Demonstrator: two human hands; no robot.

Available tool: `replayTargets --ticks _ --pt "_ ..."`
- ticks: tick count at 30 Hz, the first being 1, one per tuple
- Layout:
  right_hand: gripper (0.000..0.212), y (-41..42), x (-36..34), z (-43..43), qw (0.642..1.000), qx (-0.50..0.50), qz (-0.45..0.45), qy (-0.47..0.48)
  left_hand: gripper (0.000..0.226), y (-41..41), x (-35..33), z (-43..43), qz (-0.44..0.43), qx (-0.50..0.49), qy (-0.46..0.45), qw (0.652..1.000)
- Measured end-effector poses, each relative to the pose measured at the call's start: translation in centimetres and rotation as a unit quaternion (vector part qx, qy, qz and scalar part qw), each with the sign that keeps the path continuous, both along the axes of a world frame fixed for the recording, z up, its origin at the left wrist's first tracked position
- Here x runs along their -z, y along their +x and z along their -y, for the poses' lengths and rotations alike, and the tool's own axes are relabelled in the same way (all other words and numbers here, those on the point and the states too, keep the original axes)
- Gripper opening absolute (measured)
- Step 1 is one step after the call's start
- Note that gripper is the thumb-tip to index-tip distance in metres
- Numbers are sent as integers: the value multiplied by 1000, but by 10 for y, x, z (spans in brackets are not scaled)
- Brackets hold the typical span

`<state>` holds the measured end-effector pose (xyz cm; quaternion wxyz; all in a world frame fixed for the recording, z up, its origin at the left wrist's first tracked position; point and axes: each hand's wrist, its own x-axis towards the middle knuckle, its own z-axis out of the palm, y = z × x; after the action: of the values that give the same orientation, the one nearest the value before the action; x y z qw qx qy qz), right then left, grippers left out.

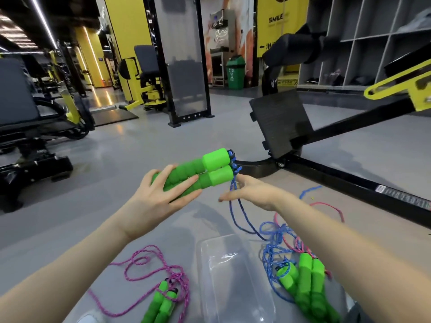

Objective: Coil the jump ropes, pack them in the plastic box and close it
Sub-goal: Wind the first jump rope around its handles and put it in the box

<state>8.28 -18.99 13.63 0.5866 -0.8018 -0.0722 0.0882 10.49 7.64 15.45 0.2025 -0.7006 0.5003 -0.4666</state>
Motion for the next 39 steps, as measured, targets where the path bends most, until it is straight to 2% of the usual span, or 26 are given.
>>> replayTargets --ticks 1,3,5,7,8,10,12,14,16,17,18,19,20,21,22,23,24,26,27,28,30,31,34,35,37,39 --pt "14 2 1 -2 999 -6 1 -46 45 -1 2 -6 -2 -6 3 1000" --pt "18 7 8 0 977 -9 -3 -215 47 -2 6 -25 -2 -23 21 1000" --pt "21 13 17 8 919 18 -7 -395 48 -2 12 -47 -1 -41 47 998" --pt "24 15 24 17 870 71 2 -489 49 -3 18 -75 -3 -67 62 996" --pt "24 15 24 22 863 108 4 -494 51 -3 21 -91 -7 -84 61 995" --pt "20 14 18 33 871 194 27 -451 55 -2 23 -123 -16 -118 47 992" --pt "15 18 6 38 870 278 141 -382 57 -4 25 -147 -27 -143 39 989" --pt "13 21 -9 31 840 322 297 -321 57 -7 29 -155 -38 -151 38 987" --pt "18 19 -20 15 818 340 366 -284 57 -10 32 -156 -38 -148 43 987" --pt "23 20 -18 12 825 325 346 -307 57 -10 33 -155 -40 -148 45 987" --pt "28 20 -10 12 842 280 280 -366 57 -10 32 -153 -42 -147 42 987" --pt "35 21 3 13 856 204 163 -446 58 -11 32 -152 -44 -146 34 988" --pt "49 19 17 13 844 118 13 -522 57 -11 30 -150 -46 -143 26 988" --pt "69 13 28 13 807 44 -106 -579 55 -12 30 -145 -47 -135 19 989" --pt "89 9 34 10 777 -10 -166 -608 53 -12 30 -141 -49 -124 19 991" --pt "102 6 37 5 782 -42 -168 -599 51 -14 31 -136 -53 -110 22 992" --pt "108 5 36 0 819 -54 -135 -555 51 -14 33 -129 -56 -95 28 994" --pt "110 8 30 -14 927 -29 -67 -369 53 -14 37 -116 -57 -74 39 995" --pt "110 8 24 -22 961 -16 -40 -272 56 -14 38 -109 -57 -67 34 996" --pt "109 10 19 -30 981 -7 -27 -192 56 -14 39 -101 -59 -58 22 996" --pt "98 13 15 -43 996 -15 -15 -85 51 -15 38 -84 -72 -34 -17 997" --pt "85 14 14 -47 998 -18 -4 -52 48 -17 38 -76 -78 -24 -33 996" --pt "26 15 13 -50 999 -27 31 7 45 -19 41 -60 -88 -3 -60 994" --pt "23 12 13 -49 999 -17 33 9 44 -19 43 -57 -88 2 -65 994" --pt "30 8 13 -46 999 9 44 9 45 -17 46 -53 -86 10 -72 994" --pt "25 5 13 -45 996 40 75 5 46 -14 50 -50 -89 9 -95 991"
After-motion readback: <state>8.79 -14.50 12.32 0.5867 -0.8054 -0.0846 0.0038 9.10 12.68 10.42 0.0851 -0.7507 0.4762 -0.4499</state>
